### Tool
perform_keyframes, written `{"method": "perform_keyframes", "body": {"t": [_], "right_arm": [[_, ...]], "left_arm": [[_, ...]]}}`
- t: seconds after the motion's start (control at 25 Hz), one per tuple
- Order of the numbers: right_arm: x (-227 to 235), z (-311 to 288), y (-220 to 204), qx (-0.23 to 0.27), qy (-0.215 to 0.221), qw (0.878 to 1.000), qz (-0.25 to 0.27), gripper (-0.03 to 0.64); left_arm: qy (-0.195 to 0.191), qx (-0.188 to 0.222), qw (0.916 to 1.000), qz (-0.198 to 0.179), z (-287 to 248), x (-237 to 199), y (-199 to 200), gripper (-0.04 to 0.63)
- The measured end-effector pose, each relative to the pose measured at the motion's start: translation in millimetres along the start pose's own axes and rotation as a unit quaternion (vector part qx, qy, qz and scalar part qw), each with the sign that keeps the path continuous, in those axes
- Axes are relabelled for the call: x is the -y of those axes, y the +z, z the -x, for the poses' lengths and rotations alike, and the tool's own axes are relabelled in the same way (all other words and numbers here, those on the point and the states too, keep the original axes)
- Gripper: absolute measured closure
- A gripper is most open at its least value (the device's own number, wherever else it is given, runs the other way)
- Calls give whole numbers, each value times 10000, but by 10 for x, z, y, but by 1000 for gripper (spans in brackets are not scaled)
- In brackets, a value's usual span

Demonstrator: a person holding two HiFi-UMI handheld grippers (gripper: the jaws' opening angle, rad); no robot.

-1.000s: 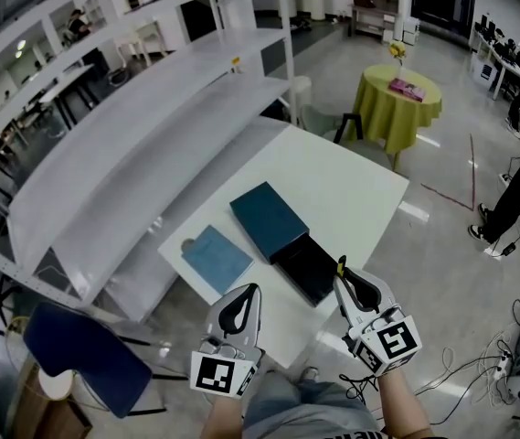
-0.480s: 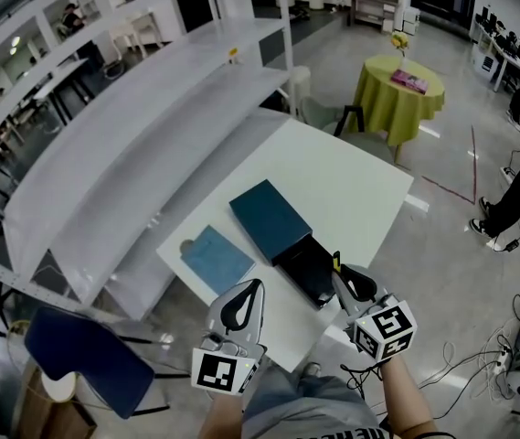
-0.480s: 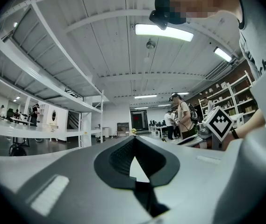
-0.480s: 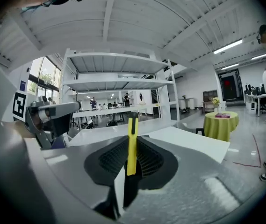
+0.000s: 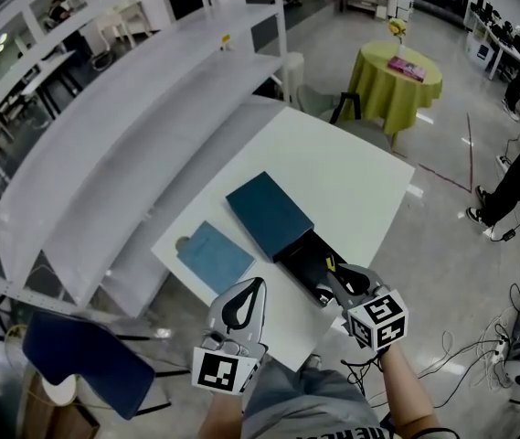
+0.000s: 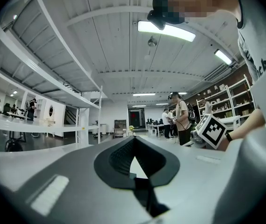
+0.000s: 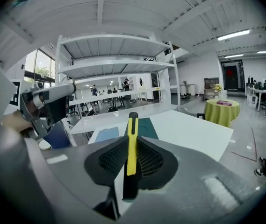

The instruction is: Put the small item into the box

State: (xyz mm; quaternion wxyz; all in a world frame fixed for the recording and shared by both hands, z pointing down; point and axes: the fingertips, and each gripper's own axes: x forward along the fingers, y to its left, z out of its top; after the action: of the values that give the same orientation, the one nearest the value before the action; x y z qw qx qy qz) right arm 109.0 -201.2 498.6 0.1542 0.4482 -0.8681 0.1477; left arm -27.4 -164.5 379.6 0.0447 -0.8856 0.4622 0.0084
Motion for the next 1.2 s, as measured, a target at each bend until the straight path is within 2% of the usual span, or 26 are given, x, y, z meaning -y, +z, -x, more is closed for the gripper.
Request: {"method": "perform_keyframes", "body": {"t": [0.52,1.2], "right_arm": [[52,-390,-325,-970,-7,9952,121,560],[167,-827,-775,-2190,-72,9752,315,559]], "left_arm": [[-1,-72,9998,193,10,-231,-91,580],[148,-195,9991,333,39,-526,-248,580]]}}
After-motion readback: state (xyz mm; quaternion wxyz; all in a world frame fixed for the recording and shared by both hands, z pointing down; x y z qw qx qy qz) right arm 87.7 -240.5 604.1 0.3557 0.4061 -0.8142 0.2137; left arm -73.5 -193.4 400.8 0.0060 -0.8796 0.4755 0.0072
